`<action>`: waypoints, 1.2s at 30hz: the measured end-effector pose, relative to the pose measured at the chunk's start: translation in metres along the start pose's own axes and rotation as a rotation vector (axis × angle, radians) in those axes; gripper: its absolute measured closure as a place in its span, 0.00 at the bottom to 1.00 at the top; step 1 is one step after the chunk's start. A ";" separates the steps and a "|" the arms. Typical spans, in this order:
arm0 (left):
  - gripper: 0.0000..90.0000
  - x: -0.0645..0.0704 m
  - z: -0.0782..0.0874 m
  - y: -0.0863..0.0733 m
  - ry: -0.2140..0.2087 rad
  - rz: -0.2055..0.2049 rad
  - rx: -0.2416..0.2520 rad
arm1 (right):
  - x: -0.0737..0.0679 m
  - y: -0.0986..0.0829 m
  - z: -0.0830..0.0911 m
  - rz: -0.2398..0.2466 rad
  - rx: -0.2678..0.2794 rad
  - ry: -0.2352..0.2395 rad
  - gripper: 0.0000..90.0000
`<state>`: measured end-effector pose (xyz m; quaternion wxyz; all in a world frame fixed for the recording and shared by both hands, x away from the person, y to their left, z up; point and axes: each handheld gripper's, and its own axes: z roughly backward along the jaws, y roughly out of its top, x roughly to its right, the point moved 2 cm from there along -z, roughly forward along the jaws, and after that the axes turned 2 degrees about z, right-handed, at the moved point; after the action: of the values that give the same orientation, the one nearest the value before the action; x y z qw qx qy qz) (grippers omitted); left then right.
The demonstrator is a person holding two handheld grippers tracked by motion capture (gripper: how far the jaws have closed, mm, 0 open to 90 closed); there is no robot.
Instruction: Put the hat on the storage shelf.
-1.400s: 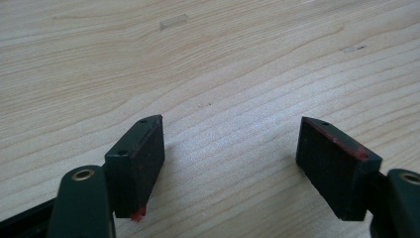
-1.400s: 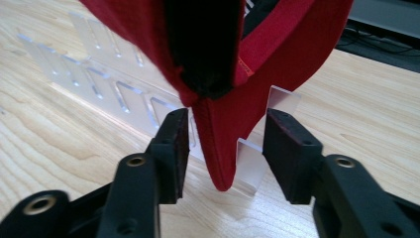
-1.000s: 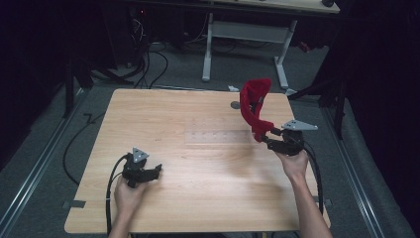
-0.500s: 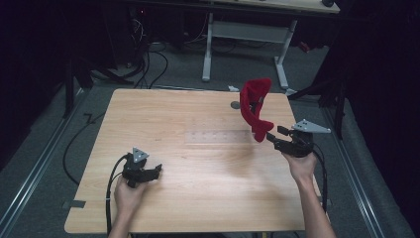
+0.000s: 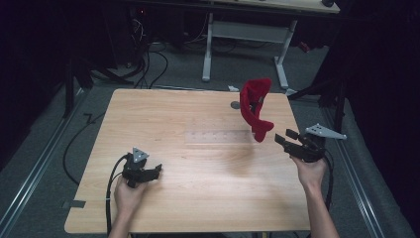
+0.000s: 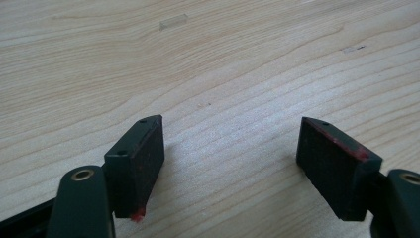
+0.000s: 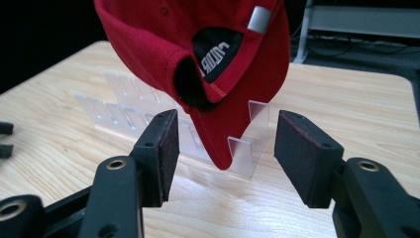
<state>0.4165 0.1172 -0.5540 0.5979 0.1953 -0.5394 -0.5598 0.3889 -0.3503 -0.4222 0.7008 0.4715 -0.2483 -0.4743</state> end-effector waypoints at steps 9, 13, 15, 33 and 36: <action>0.30 0.000 0.000 0.000 0.000 0.000 0.000 | -0.001 -0.012 0.024 -0.011 0.036 -0.016 0.48; 0.30 0.000 0.000 0.000 0.000 0.000 0.000 | -0.002 -0.018 0.033 0.000 0.043 -0.028 0.48; 0.30 0.000 0.000 0.000 0.000 0.000 0.000 | -0.004 -0.021 0.036 0.002 0.051 -0.024 0.48; 0.30 0.000 0.000 0.000 0.000 0.000 0.000 | -0.026 -0.039 0.034 0.074 0.053 -0.012 0.48; 0.30 0.000 0.000 0.000 0.000 0.000 0.000 | -0.029 -0.043 0.027 0.080 0.038 -0.001 0.48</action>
<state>0.4164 0.1171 -0.5540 0.5979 0.1953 -0.5395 -0.5597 0.3366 -0.3402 -0.4465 0.7099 0.4742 -0.2765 -0.4412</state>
